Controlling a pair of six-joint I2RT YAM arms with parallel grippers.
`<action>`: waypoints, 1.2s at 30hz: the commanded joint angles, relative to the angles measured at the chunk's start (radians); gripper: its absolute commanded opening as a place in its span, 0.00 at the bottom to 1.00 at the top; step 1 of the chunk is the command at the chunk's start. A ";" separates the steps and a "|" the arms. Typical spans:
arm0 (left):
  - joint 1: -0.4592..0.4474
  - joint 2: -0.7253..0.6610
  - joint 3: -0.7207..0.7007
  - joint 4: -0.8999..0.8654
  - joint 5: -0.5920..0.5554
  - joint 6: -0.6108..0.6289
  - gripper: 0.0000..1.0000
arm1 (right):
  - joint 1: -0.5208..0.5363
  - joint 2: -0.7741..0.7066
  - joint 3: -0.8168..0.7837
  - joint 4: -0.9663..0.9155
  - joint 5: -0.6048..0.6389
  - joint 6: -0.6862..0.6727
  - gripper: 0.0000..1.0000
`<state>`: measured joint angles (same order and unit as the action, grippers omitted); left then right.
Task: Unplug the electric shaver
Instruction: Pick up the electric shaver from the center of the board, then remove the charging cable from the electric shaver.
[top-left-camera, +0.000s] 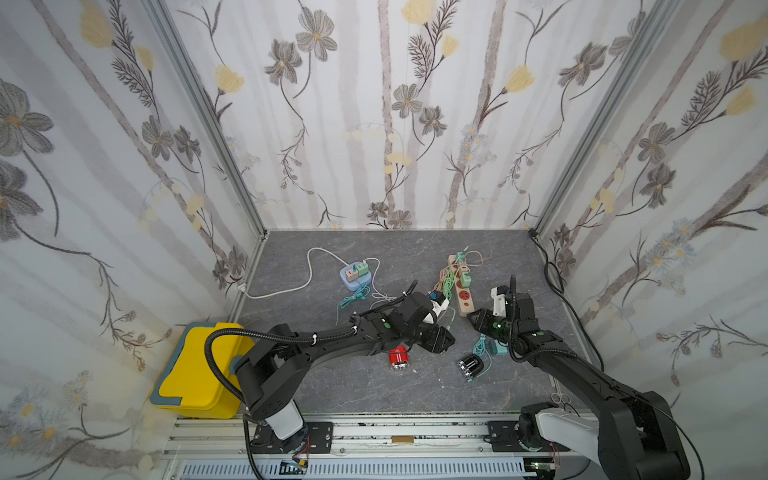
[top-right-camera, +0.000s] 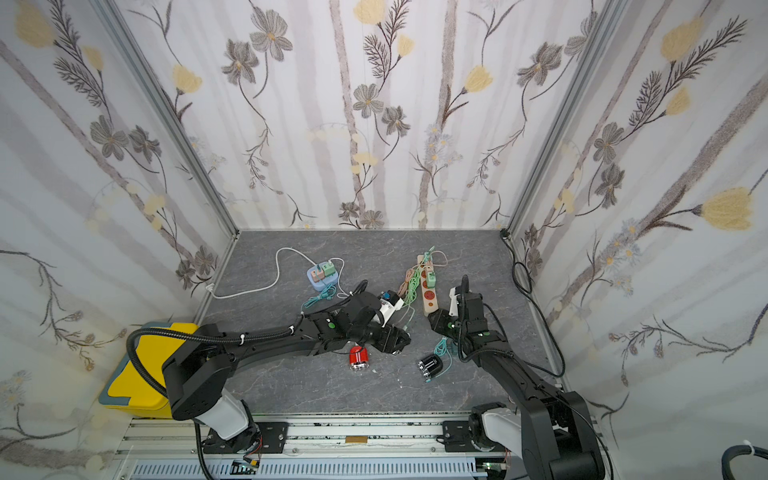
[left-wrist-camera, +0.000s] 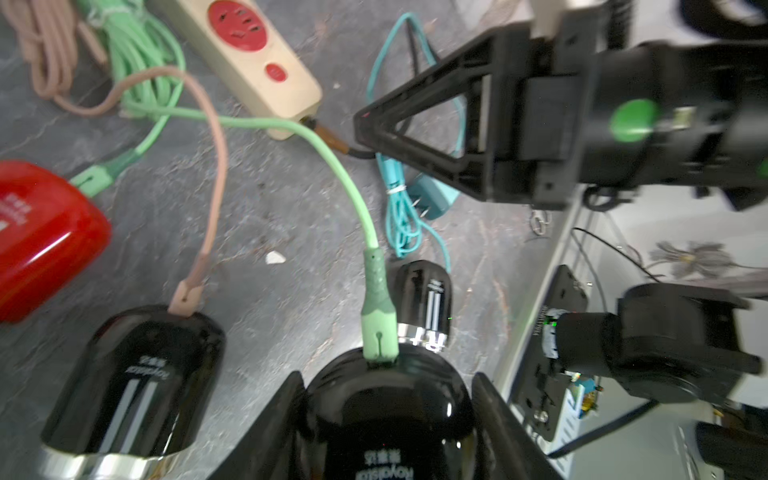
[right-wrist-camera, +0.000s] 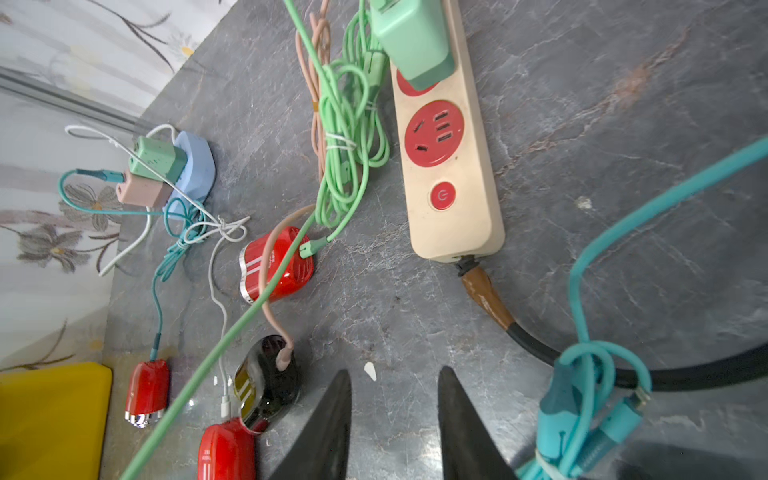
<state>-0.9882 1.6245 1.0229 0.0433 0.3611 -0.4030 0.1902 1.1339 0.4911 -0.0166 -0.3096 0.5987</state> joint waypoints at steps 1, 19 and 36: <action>0.010 -0.043 -0.042 0.202 0.120 0.038 0.44 | -0.026 -0.029 -0.017 0.063 -0.086 0.055 0.35; 0.013 0.055 -0.125 0.330 -0.125 0.115 0.43 | -0.031 -0.116 -0.064 0.257 -0.417 0.144 0.32; 0.014 0.085 -0.138 0.372 -0.184 0.144 0.42 | 0.111 0.051 -0.006 0.266 -0.325 0.130 0.26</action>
<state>-0.9752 1.7195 0.8860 0.3691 0.1932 -0.2764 0.2977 1.1854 0.4854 0.2153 -0.6689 0.7246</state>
